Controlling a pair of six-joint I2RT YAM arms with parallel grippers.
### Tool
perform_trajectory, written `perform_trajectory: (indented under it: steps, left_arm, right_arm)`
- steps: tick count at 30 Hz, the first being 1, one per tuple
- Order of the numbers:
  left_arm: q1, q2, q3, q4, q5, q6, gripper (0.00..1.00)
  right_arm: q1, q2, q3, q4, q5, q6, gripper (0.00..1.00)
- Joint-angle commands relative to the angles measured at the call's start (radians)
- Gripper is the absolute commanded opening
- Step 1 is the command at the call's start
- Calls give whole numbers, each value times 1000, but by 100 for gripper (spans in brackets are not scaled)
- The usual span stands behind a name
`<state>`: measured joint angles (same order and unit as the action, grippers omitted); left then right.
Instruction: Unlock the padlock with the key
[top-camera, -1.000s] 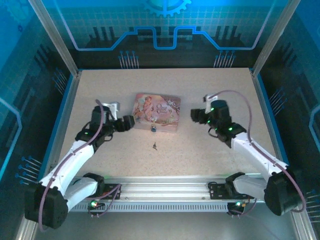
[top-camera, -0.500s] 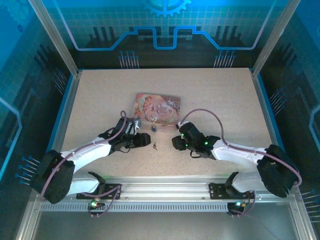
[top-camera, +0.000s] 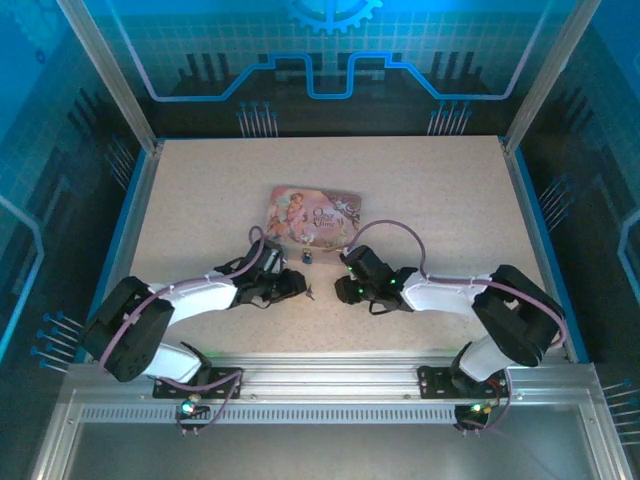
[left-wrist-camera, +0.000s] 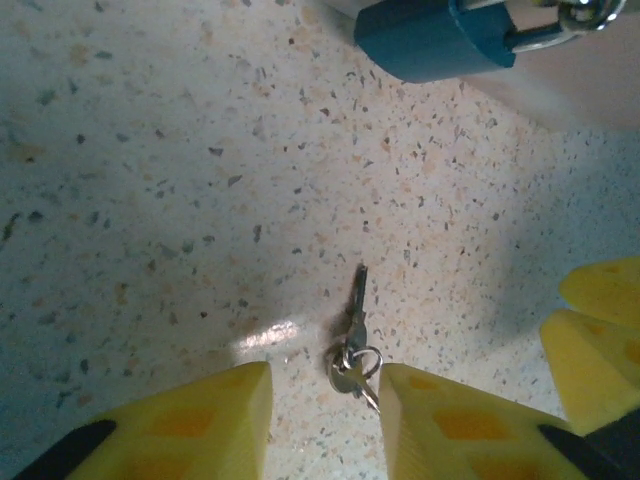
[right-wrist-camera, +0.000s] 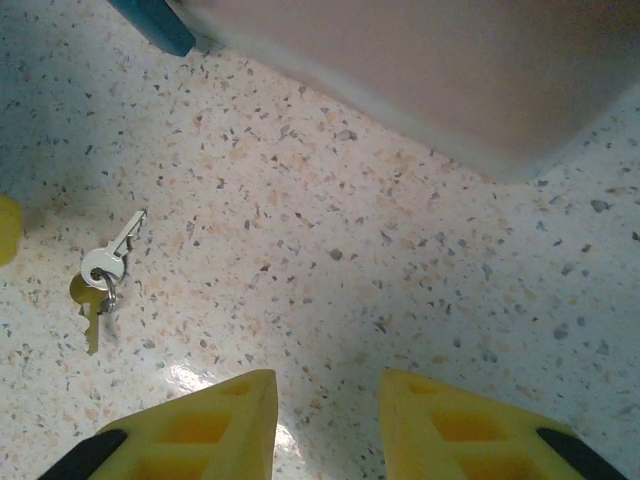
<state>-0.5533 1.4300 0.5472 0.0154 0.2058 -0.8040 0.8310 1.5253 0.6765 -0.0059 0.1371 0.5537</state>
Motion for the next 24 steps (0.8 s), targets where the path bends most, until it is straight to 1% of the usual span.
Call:
perform_trajectory:
  steps: [1,6,12,24]
  left_arm:
    - [-8,32,21,42,-18,-33,30]
    - [-13,53,31,52,-41,-46,27]
    - [-16,78,60,17,-21,-57,24]
    - [-33,118,63,26,3,-82,26]
  right_arm:
    - [2,19,26,14,-26,-3,31]
    - [1,26,14,28,-41,1,28]
    - [1,33,3,43,-54,12,28]
    - [1,47,6,43,-64,18,27]
